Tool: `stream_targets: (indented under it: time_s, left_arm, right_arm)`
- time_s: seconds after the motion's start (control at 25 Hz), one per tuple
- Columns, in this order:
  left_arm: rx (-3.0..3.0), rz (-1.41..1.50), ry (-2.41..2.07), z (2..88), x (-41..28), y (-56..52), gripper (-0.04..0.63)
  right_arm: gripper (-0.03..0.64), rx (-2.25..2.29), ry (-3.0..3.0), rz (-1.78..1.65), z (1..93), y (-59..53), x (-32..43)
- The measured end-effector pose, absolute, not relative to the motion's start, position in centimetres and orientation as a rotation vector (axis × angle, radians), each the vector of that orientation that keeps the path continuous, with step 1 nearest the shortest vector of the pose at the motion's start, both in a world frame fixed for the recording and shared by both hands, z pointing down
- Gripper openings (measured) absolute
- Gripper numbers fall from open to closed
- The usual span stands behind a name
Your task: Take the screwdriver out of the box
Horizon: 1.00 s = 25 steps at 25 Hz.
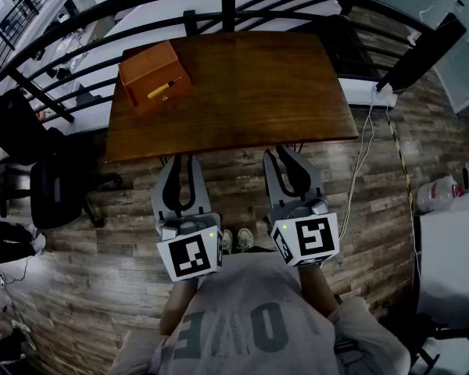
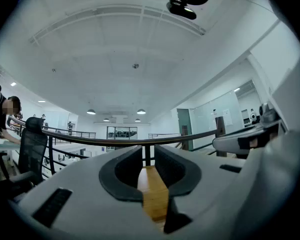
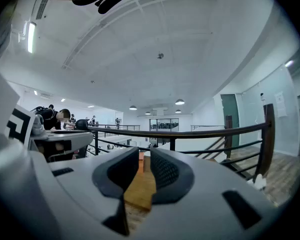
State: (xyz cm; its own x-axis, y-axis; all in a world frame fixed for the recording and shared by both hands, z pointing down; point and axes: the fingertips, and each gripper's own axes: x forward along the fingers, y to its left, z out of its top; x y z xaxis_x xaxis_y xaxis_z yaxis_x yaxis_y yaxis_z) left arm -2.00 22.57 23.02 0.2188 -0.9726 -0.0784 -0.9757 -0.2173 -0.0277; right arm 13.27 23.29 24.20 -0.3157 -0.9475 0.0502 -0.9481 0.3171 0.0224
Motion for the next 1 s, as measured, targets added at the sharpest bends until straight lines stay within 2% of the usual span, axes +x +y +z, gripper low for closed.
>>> stream_targets:
  time_s: [0.56,1.0]
  left_arm:
    - [-2.361,0.063,1.957,23.2,-2.1,22.5,0.071]
    - [-2.296,0.048,2.0,23.3,-0.5,22.5,0.071]
  right_arm:
    - [0.075,1.762,-2.541,0.029,24.6,22.8,13.2]
    - [0.077,1.765,-2.581,0.027,24.6,21.7,15.9]
